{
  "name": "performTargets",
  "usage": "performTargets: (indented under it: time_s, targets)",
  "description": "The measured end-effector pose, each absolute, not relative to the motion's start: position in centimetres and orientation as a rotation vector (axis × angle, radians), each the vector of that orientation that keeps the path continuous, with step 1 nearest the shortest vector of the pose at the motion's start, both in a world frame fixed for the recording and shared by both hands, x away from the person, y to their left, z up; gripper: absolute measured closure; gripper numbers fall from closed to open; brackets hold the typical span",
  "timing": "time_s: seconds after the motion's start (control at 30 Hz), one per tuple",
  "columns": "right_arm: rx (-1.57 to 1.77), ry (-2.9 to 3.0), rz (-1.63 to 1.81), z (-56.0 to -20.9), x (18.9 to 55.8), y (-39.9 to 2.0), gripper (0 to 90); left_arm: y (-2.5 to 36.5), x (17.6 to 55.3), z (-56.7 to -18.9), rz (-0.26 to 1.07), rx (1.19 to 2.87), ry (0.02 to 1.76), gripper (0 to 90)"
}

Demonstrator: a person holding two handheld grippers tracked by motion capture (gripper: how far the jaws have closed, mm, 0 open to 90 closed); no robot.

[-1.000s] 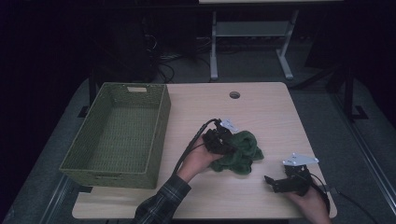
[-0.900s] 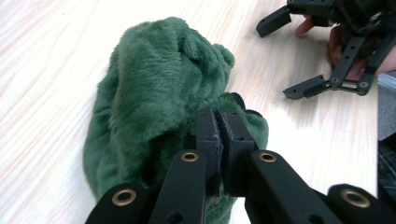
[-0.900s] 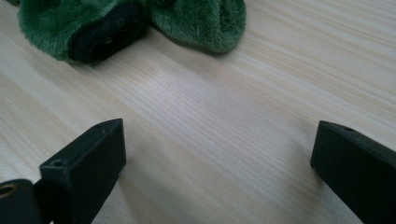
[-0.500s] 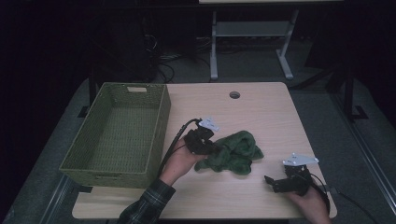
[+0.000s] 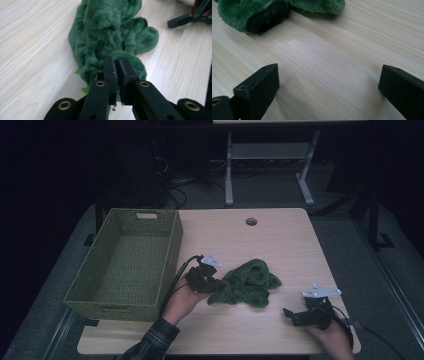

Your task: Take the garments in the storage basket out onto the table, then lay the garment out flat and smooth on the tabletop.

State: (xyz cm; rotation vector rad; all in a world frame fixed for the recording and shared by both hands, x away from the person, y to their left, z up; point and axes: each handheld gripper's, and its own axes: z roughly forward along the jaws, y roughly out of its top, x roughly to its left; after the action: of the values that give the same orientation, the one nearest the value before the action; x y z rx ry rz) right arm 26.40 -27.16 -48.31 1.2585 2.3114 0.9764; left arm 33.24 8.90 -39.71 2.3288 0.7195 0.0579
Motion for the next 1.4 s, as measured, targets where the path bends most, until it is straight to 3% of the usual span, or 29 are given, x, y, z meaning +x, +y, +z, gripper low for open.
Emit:
performTargets:
  time_s: [0.47,0.93,1.4]
  targets:
    - [1.26,2.311,0.977,-48.3,26.4,-27.2,3.0,9.8,32.8,-38.9,0.147,2.299,0.762,64.5]
    - [1.259,2.311,0.977,-48.3,26.4,-27.2,3.0,10.7,30.9,-37.0,0.152,2.25,0.723,60.1]
    - [1.259,2.312,0.976,-48.3,26.4,-27.2,3.0,5.4,29.6,-39.6,0.089,2.326,0.56,60.5]
